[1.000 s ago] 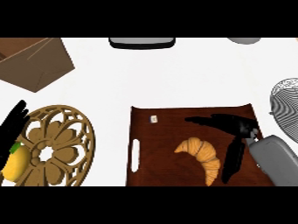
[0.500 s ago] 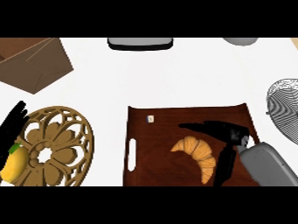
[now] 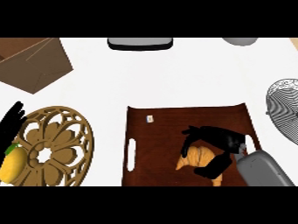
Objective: Pick the croissant from the tray and place it in the tiered basket
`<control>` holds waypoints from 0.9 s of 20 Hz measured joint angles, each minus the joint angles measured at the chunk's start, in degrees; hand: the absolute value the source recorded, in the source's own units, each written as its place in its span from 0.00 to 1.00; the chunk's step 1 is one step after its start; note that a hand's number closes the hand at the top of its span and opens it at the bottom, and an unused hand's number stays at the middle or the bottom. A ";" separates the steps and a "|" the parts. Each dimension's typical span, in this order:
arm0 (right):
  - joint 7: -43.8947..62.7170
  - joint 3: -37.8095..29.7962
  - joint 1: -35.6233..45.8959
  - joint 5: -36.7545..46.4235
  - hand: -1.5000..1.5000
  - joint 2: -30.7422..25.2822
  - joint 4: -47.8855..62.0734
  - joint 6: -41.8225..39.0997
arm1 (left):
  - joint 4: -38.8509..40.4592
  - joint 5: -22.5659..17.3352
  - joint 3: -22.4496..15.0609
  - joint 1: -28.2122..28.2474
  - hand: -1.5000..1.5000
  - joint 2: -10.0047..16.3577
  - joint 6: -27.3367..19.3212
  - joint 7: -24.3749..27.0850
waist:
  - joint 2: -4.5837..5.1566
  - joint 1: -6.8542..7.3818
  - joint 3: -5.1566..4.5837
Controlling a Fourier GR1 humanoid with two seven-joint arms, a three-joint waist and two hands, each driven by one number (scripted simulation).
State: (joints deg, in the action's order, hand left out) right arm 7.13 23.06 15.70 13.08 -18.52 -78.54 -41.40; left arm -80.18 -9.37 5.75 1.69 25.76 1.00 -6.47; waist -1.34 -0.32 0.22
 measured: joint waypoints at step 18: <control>19.46 0.35 -6.14 21.88 1.00 4.24 -18.27 23.26 | 1.47 1.10 3.27 1.70 0.50 -0.13 0.66 -1.77 | -1.26 -3.57 0.12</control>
State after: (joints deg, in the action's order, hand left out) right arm 26.59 23.42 9.56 34.96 -14.28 -96.81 -18.14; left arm -78.70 -8.26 9.02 3.39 25.63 1.65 -8.24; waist -2.60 -3.89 0.34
